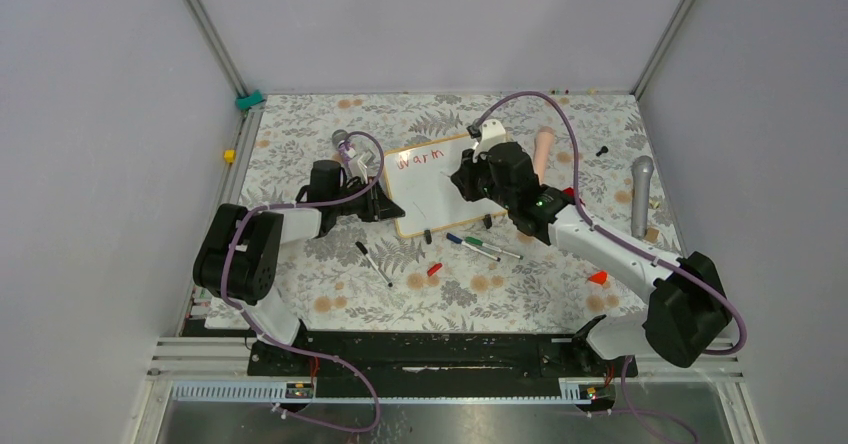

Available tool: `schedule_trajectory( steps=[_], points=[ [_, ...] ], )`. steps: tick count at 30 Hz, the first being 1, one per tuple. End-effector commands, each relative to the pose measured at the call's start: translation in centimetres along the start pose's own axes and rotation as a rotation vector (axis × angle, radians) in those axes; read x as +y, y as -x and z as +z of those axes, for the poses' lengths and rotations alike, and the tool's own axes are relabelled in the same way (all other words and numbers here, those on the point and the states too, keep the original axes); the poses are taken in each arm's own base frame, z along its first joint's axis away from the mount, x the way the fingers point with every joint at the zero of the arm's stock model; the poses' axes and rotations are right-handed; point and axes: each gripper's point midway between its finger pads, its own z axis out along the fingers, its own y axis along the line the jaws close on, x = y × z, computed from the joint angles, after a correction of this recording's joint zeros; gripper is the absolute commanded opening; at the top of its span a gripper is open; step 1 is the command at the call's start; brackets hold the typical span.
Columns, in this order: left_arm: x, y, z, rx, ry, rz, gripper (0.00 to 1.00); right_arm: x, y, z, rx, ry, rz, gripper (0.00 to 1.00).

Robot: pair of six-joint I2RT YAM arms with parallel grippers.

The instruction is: Write a sentence on the whiteboard

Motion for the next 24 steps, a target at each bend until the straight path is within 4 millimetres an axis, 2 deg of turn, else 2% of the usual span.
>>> schedule_trajectory(
  steps=[1,11,24],
  points=[
    [0.9,-0.1,0.2,0.009,0.075,0.003,0.0,1.8,2.6,-0.6,-0.087,0.09,0.016,0.0],
    [1.1,-0.1,0.4,0.021,0.077,-0.004,0.0,1.7,1.4,0.4,-0.064,0.012,-0.032,0.0],
    [1.0,-0.2,0.5,0.027,0.067,-0.008,0.0,2.8,0.8,2.2,-0.056,-0.044,-0.091,0.0]
  ],
)
